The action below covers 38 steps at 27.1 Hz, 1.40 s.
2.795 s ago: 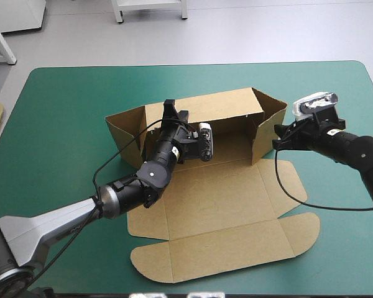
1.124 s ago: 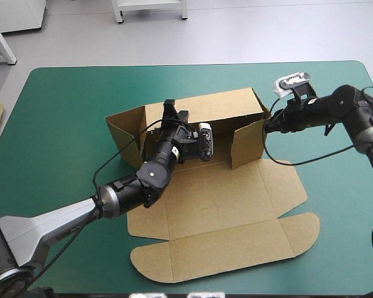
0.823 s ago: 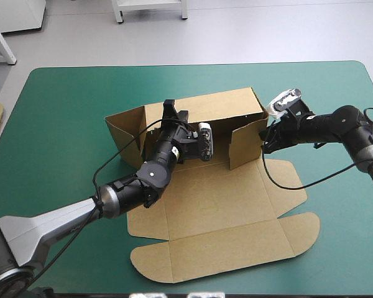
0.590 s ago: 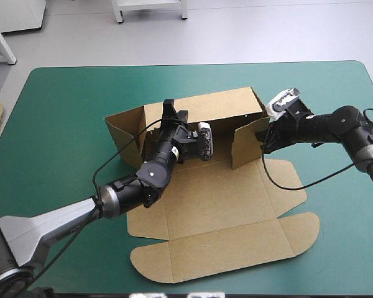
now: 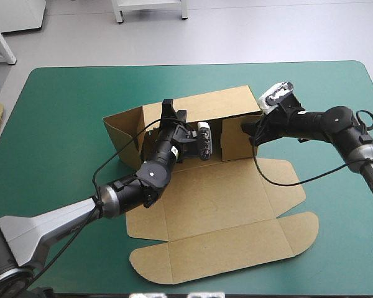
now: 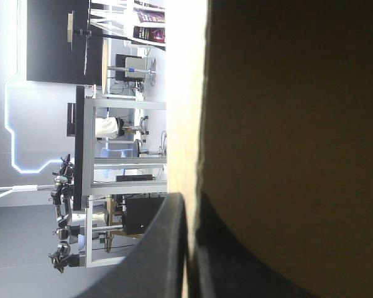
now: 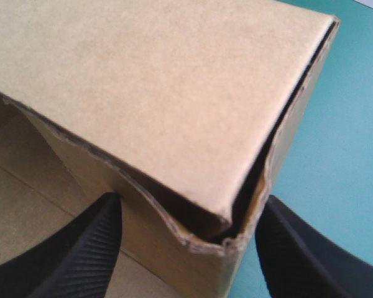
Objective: Fold the box
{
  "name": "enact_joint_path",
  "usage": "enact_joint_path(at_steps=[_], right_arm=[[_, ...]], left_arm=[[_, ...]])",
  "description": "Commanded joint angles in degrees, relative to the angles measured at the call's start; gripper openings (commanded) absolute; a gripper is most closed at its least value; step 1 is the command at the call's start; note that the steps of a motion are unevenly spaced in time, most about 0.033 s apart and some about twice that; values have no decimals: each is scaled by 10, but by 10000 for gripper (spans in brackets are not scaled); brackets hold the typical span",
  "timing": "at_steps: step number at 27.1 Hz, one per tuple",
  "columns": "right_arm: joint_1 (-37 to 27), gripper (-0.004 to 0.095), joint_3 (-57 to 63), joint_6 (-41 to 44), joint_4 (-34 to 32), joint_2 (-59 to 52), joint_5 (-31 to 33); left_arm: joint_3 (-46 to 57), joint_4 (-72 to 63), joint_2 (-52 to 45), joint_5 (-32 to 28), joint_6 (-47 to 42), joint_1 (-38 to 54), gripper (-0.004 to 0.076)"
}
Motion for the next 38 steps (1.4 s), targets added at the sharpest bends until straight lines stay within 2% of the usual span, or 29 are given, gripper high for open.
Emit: enact_joint_path(at_steps=[1, 7, 18, 20, 22, 23, 24, 26, 29, 30, 33, 38], right_arm=[[16, 555, -16, 8, 28, -21, -42], [22, 420, -16, 22, 38, -9, -45], [22, -21, -16, 0, 62, -1, -13], [22, -17, -16, 0, 67, -1, -13], [22, -17, -16, 1, 67, -1, -15], [22, -17, -16, 2, 67, -1, -18], [22, -17, -16, 9, 67, -1, -30], [22, -17, -16, 20, 67, -1, -49], [21, -17, -16, 35, 63, -1, -63], [21, -17, -16, 42, 60, -1, -70], [21, -17, -16, 58, 53, 0, -74], [21, -17, -16, 69, 53, 0, -73]], left_arm=[[-14, 9, -25, 17, -11, -1, -8], [-14, 9, -25, 17, -11, -1, -8], [-14, 9, -25, 2, -11, -1, -6], [-14, 9, -25, -2, -11, -1, 33], [-14, 9, -25, -10, -11, -1, 120], [-14, 9, -26, -18, -11, -1, 175], [-15, 9, -26, -27, -11, -2, 276], [-15, 4, -30, -25, -12, -18, 384], [-15, 0, -54, -43, -54, -57, 404], [-15, 0, -72, -53, -94, -79, 404], [-20, -6, -98, -53, -139, -111, 404], [-80, -80, -117, -67, -151, -116, 403]])
